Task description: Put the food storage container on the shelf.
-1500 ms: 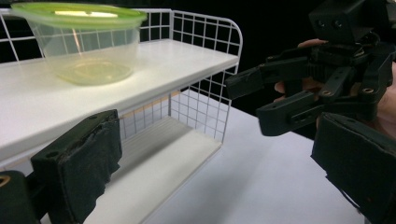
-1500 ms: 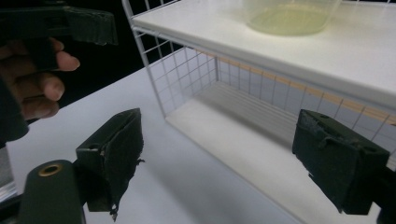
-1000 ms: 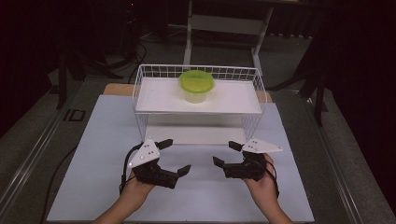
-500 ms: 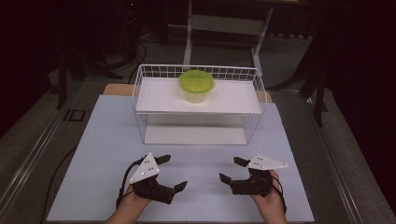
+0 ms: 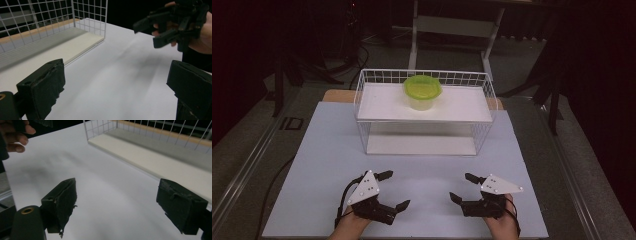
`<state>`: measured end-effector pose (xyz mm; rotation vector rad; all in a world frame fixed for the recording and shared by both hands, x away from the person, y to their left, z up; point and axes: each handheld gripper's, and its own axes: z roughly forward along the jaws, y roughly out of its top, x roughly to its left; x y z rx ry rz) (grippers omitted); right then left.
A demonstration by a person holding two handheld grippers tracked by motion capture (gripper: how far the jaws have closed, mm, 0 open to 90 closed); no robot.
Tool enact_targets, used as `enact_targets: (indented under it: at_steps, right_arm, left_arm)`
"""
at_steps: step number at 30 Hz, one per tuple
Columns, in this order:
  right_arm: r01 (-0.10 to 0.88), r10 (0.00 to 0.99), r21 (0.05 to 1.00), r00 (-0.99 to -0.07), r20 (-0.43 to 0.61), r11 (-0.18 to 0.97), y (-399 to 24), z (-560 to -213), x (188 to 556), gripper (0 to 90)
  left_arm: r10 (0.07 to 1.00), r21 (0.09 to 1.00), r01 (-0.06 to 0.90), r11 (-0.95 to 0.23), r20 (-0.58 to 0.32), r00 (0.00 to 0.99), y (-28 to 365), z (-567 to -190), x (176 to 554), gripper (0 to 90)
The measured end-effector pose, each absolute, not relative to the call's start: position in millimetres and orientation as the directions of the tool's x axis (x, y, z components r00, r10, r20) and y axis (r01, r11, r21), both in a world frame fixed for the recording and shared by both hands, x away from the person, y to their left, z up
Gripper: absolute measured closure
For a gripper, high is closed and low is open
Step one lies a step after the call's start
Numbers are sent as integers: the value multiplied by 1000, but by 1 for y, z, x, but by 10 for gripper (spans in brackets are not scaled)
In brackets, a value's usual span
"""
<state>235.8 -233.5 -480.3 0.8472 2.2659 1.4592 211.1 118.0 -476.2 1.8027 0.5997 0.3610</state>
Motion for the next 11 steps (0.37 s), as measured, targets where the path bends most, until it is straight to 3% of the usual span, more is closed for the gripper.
enact_targets:
  at_steps: [11]
  right_arm:
    - [303,616,896,-787,43,325,-230,-484,236,164]
  left_arm:
    - [570,949,229,-217,-67,819,119,-480,212,24]
